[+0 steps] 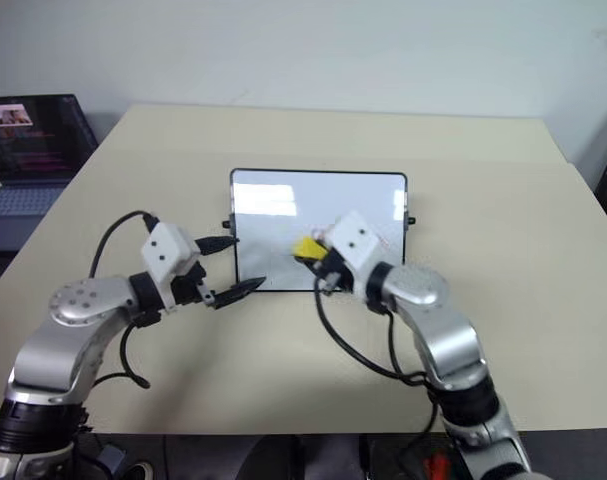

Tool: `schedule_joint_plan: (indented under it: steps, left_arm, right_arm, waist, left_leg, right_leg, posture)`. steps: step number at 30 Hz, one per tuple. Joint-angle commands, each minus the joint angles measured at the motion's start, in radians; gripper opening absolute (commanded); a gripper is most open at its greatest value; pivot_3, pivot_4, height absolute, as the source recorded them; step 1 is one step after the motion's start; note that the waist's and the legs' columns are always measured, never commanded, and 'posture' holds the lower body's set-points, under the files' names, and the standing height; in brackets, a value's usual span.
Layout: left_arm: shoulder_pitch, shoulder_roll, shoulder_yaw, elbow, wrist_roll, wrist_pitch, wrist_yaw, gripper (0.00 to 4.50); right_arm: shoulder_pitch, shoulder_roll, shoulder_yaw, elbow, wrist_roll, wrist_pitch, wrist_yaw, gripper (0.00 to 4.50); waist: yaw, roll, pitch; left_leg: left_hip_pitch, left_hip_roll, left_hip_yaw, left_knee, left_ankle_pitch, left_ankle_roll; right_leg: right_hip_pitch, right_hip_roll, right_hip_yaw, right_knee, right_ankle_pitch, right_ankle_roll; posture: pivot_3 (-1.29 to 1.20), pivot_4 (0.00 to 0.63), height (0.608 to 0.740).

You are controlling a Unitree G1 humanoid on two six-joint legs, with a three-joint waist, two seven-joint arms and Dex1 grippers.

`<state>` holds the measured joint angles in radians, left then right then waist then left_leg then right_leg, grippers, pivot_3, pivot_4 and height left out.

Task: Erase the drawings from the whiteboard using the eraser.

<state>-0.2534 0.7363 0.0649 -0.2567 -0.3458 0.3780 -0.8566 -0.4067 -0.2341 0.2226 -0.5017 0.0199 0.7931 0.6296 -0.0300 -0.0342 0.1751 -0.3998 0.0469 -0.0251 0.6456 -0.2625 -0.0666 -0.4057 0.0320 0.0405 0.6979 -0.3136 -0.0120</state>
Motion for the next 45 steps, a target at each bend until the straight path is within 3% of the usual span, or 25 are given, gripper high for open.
schedule_joint_plan:
  steps: [1,8,12,18,26,34,41,45]
  left_arm:
    - [-0.028,-0.01,-0.013,-0.01,-0.03,-0.015,-0.043,4.5]
    - [-0.053,-0.001,-0.029,0.039,0.018,-0.011,-0.054,4.5]
    - [-0.062,-0.011,-0.023,0.042,0.017,-0.01,-0.051,4.5]
    - [-0.063,-0.028,-0.003,0.046,0.016,-0.019,-0.017,4.5]
    - [-0.024,-0.016,-0.015,0.027,0.034,-0.024,-0.017,4.5]
    - [-0.006,-0.017,-0.011,0.008,0.033,-0.017,-0.015,4.5]
    - [-0.002,-0.02,-0.017,0.003,0.032,-0.016,-0.014,4.5]
    - [-0.002,-0.021,-0.018,0.003,0.032,-0.015,-0.015,4.5]
  right_arm:
    - [0.088,-0.083,-0.033,-0.07,-0.025,-0.024,-0.036,1.1]
    - [0.111,-0.122,0.003,-0.109,-0.015,-0.017,-0.075,1.1]
    - [0.045,-0.086,0.049,-0.065,-0.022,-0.036,-0.107,1.1]
    - [-0.103,0.033,0.08,0.142,-0.074,-0.161,-0.222,1.1]
    - [-0.242,0.084,0.126,0.449,-0.175,-0.314,-0.302,1.1]
    - [-0.234,0.028,0.227,0.485,-0.206,-0.278,-0.155,1.1]
    - [-0.308,0.031,0.191,0.558,-0.292,-0.382,-0.274,1.1]
    - [-0.308,0.029,0.198,0.567,-0.294,-0.385,-0.243,1.1]
  waist:
    - [0.0,0.0,0.0]
    - [-0.015,0.0,0.0]
    - [-0.015,0.0,0.0]
    - [-0.014,0.0,0.0]
    - [-0.007,-0.001,0.0]
    - [-0.005,-0.001,-0.001]
    - [-0.005,-0.001,-0.001]
    - [-0.005,-0.001,-0.001]
  left_leg:
    - [0.0,0.0,0.0,0.0,0.0,0.0]
    - [0.003,0.0,0.001,0.001,0.0,0.0]
    - [0.003,0.0,0.001,0.001,0.0,0.0]
    - [0.002,0.0,0.001,0.002,0.0,0.0]
    - [0.002,0.0,0.001,0.001,0.0,0.0]
    - [0.002,0.0,0.001,0.003,0.0,0.0]
    - [0.004,0.0,0.001,0.01,0.001,0.0]
    - [0.003,0.0,0.0,0.016,0.0,0.0]
  right_leg:
    - [0.0,0.0,0.0,0.0,0.0,0.0]
    - [0.0,0.004,0.001,0.003,0.0,0.0]
    - [0.0,0.005,0.001,0.004,0.0,0.0]
    - [0.0,0.003,0.001,0.004,0.0,0.0]
    - [0.0,0.001,0.001,0.003,0.0,0.0]
    - [0.0,0.001,0.002,0.006,0.0,0.0]
    - [0.0,0.001,0.001,0.016,0.0,0.0]
    - [0.001,0.001,0.001,0.019,0.0,0.0]
  posture:
    - [0.0,0.15,0.74]
    - [0.0,0.15,0.74]
    - [0.0,0.15,0.74]
    - [0.0,0.15,0.74]
    - [0.0,0.15,0.74]
    - [0.0,0.15,0.74]
    - [0.0,0.15,0.74]
    - [0.0,0.15,0.74]
